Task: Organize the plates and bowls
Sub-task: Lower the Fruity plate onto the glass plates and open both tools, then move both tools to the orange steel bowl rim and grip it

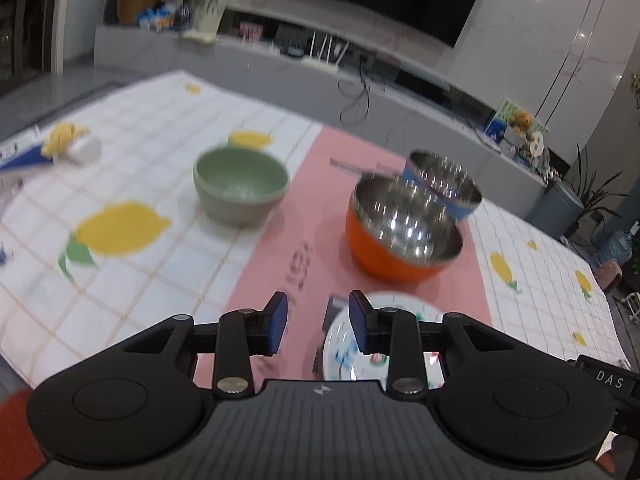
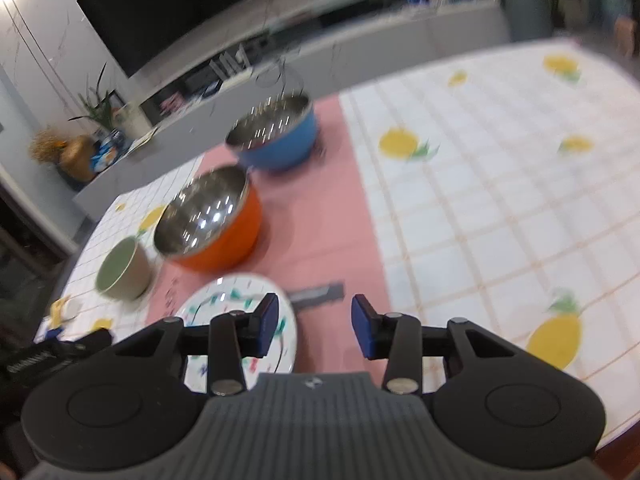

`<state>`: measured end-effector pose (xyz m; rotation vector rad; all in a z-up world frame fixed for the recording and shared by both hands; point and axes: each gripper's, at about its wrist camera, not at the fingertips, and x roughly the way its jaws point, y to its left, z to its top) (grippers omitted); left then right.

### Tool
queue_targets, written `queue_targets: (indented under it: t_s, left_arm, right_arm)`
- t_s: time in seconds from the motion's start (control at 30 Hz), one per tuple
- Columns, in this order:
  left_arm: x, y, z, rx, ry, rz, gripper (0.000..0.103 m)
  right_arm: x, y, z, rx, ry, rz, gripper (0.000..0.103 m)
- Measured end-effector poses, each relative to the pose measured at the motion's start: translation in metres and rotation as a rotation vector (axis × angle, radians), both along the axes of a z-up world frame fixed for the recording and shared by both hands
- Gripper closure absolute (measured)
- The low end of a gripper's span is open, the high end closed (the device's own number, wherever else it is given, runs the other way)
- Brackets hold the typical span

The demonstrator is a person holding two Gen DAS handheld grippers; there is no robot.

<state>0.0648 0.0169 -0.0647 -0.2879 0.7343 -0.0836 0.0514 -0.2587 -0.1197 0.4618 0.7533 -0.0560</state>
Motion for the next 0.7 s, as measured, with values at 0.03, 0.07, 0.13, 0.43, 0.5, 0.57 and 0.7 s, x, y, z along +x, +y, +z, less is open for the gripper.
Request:
queue_targets:
  t_s: [0.03,0.07,0.13,0.43,0.5,0.57,0.7]
  left_arm:
    - [0.001,-0.002,0.004,0.011,-0.015,0.002,0.065]
    - [0.002,-0.005,0.007,0.029,-0.032,0.005,0.065]
    - [0.005,-0.010,0.011,0.058,-0.063,0.022,0.065]
    - [0.028,-0.023,0.013,0.083,-0.104,0.054,0.065]
    - [0.034,-0.024,0.012,0.096,-0.100,0.057,0.065]
    - [0.042,-0.024,0.011,0.081,-0.085,0.045,0.065]
    - [0.055,-0.021,0.008,0.057,-0.068,0.052,0.065]
  right_arm:
    - [0.000,0.001,0.004,-0.024,-0.013,-0.013,0.062]
    - [0.001,0.003,0.007,-0.046,-0.027,-0.031,0.062]
    - [0.003,0.007,0.012,-0.083,-0.058,-0.047,0.062]
    - [0.034,0.023,0.021,-0.093,-0.090,-0.028,0.056]
    - [0.043,0.030,0.023,-0.126,-0.093,-0.022,0.055]
    - [0.051,0.033,0.025,-0.121,-0.093,-0.029,0.046]
    - [0.068,0.036,0.023,-0.076,-0.094,-0.036,0.033]
